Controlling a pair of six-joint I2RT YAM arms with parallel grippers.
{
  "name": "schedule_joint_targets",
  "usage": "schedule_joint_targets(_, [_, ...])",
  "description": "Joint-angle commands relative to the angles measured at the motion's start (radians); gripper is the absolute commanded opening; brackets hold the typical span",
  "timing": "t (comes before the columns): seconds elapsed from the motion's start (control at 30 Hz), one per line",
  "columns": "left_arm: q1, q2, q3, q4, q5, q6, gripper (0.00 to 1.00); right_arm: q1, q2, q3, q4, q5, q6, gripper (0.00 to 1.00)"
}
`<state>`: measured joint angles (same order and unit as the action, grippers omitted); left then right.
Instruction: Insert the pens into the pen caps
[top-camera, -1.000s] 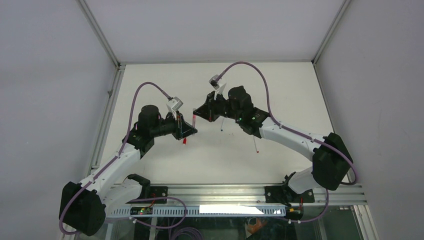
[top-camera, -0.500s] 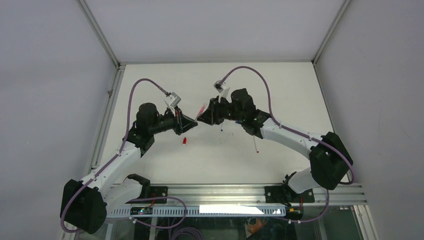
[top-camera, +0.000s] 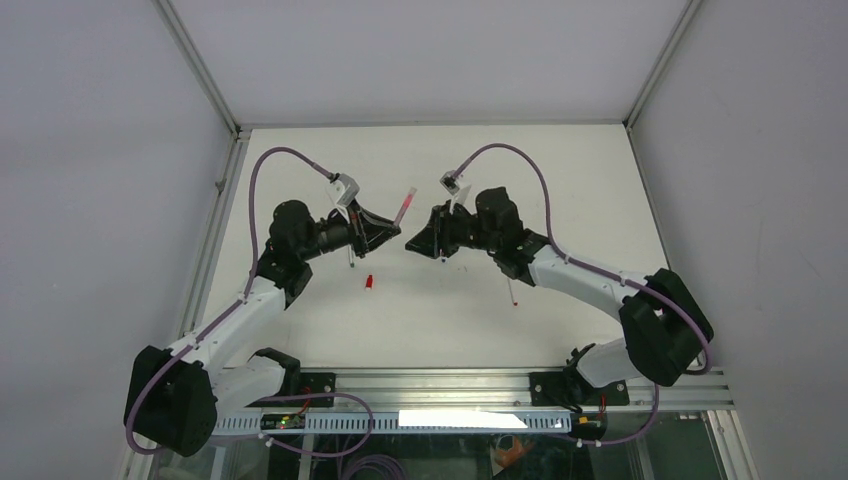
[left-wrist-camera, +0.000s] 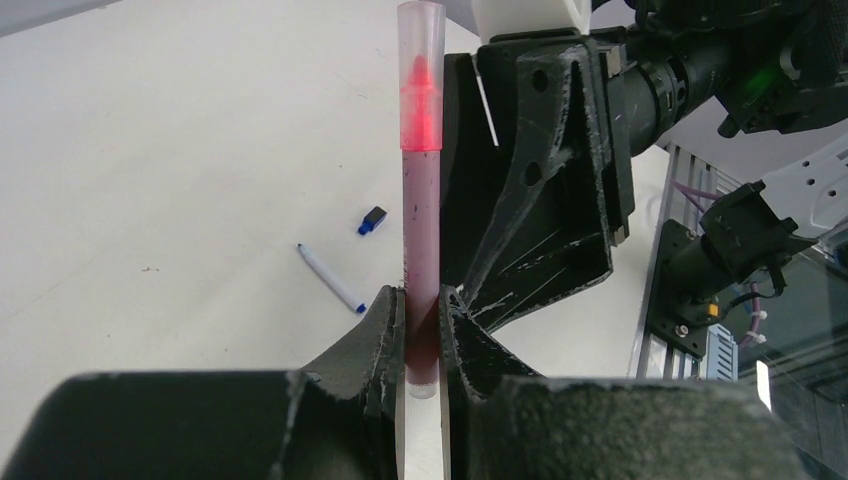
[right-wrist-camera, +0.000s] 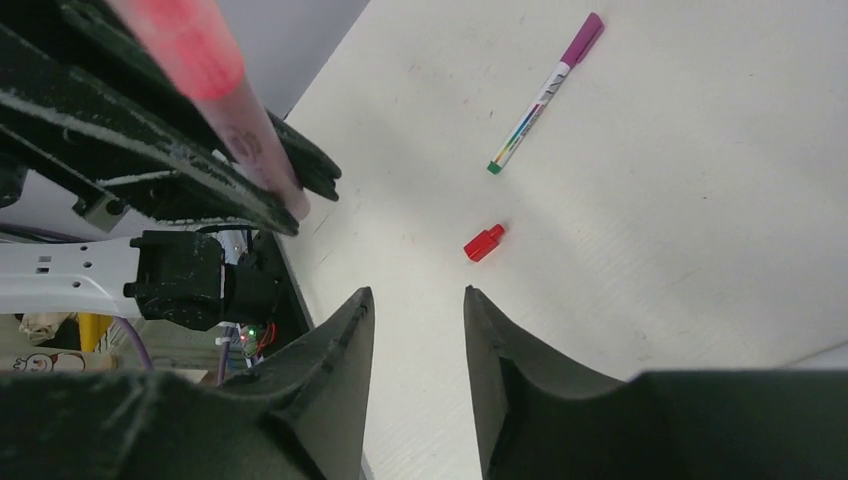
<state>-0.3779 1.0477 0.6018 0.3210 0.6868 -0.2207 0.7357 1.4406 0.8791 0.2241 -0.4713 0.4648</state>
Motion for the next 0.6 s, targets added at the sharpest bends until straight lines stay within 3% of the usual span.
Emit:
schedule_joint_targets(0.0, [0.000,0.012,0.015,0.089,0.022,0.007,0.00,-0.033,-0.115,-0.092,0.241,-0.012,0.034,0.42])
schedule_joint_targets(0.27, [0.000,0.033,0.003,0.114,0.035,-0.007,0.00,-0.072,-0.192,-0.181,0.521,0.016,0.027,0.57])
schedule_joint_targets(0.57, [0.000,0.046,-0.009,0.135,0.055,-0.023,0.00,-0.081,-0.093,-0.061,0.564,-0.006,0.023,0.59])
